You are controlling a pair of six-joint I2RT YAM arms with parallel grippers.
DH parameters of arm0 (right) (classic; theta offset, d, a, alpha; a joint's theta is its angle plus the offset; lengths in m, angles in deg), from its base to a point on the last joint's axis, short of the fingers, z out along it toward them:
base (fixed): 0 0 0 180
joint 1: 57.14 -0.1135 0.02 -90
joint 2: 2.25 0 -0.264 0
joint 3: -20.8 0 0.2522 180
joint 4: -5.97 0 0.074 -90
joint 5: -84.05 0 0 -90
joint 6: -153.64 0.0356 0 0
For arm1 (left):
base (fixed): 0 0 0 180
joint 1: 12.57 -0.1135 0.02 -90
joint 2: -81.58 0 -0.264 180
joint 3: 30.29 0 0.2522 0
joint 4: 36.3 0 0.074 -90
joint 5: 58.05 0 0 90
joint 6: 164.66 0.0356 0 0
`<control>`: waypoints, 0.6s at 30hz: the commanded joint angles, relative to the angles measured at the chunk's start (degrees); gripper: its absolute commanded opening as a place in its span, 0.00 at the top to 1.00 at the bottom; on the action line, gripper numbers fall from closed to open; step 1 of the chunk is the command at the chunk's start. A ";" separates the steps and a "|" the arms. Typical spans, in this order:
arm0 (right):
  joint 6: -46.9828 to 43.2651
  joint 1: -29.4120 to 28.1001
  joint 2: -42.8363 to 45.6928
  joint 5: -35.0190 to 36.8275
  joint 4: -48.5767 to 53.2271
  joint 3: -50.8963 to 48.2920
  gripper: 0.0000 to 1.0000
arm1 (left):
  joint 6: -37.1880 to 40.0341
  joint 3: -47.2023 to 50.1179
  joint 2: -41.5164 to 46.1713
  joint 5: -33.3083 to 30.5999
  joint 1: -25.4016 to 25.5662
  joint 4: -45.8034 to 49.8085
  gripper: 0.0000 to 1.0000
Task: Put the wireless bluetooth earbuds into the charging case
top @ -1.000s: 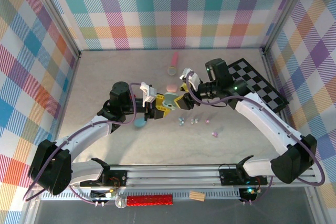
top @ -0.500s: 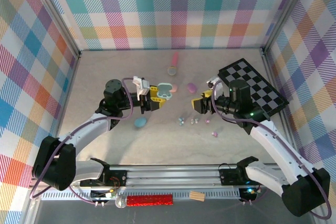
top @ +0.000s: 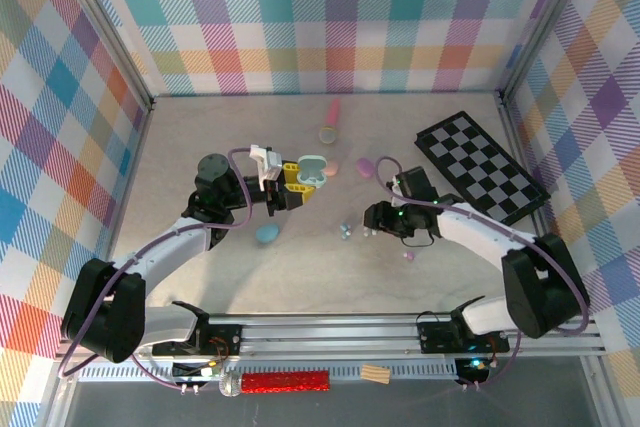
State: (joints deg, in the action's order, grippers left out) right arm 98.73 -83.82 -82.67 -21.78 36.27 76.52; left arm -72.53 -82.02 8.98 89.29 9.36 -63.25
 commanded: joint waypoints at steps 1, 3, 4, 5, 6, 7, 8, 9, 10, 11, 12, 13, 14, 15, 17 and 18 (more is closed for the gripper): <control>5.25 -0.90 -2.90 -2.56 -4.16 0.08 0.51 | -0.33 0.45 0.42 0.40 -0.41 -2.72 0.60; 5.86 -1.30 -4.65 -3.01 -4.94 0.22 0.51 | -0.28 0.45 0.66 0.32 -0.40 -2.45 0.60; 6.10 -1.49 -5.44 -3.27 -5.29 0.17 0.51 | -0.21 0.45 0.75 0.35 -0.40 -2.27 0.60; 6.42 -1.58 -6.14 -3.41 -5.56 0.22 0.52 | -0.20 0.45 0.79 0.44 -0.40 -2.17 0.60; 6.56 -1.71 -6.53 -3.49 -5.86 0.18 0.52 | -0.19 0.45 0.86 0.40 -0.41 -2.10 0.60; 6.63 -1.88 -7.04 -3.59 -6.06 0.23 0.52 | -0.13 0.51 0.88 0.40 -0.40 -2.01 0.60; 6.64 -2.05 -7.42 -3.59 -6.01 0.38 0.52 | -0.11 0.55 0.88 0.41 -0.40 -1.92 0.60; 6.54 -2.15 -7.82 -3.65 -6.20 0.46 0.52 | 0.02 0.54 0.95 0.40 -0.40 -1.80 0.60; 6.48 -2.31 -8.22 -3.68 -6.22 0.66 0.52 | 0.02 0.48 0.96 0.40 -0.40 -1.74 0.60; 6.40 -2.45 -8.65 -3.75 -6.34 0.79 0.52 | 0.07 0.47 0.97 0.49 -0.40 -1.66 0.60; 6.32 -2.47 -9.06 -3.85 -6.49 0.97 0.52 | 0.12 0.45 0.97 0.53 -0.40 -1.65 0.60; 6.23 -2.63 -9.47 -4.02 -6.85 1.24 0.52 | 0.13 0.45 0.96 0.50 -0.40 -1.58 0.60; 6.15 -2.72 -9.89 -4.23 -7.02 1.61 0.52 | 0.15 0.45 0.96 0.51 -0.40 -1.57 0.60; 6.03 -2.83 -10.38 -4.45 -7.07 2.01 0.51 | 0.15 0.46 0.96 0.49 -0.40 -1.56 0.60; 5.91 -3.19 -11.27 -4.72 -7.25 2.91 0.51 | 0.24 0.44 1.05 0.49 -0.40 -1.39 0.60; 5.85 -3.31 -11.58 -4.86 -7.30 3.25 0.51 | 0.24 0.41 1.10 0.45 -0.36 -1.31 0.60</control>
State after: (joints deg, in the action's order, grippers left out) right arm 104.13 -86.48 -93.10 -25.50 30.34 77.41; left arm -72.53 -82.00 9.00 89.32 9.36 -63.22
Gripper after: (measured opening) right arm 0.487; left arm 0.398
